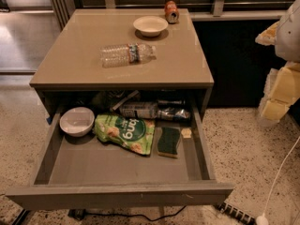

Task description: Place water bottle into top drawer

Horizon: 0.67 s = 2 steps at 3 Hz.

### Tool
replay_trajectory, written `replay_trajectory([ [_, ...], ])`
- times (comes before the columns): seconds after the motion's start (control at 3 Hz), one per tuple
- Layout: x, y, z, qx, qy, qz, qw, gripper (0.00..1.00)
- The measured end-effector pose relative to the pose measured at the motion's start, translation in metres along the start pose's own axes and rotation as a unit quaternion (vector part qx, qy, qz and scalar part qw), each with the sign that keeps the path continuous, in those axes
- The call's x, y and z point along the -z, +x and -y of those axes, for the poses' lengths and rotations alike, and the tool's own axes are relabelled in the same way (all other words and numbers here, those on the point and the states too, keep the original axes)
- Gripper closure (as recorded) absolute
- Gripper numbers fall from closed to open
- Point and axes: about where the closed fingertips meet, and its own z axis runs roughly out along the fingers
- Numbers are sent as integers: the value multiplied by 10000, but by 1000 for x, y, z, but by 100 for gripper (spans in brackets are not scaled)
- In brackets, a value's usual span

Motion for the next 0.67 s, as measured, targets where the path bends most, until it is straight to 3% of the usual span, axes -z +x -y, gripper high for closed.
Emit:
replay_trajectory([
  [0.33, -1, -1, 1, -29, 17, 50, 10000, 3],
  [0.67, -10, -15, 14, -218, 150, 419, 9988, 4],
])
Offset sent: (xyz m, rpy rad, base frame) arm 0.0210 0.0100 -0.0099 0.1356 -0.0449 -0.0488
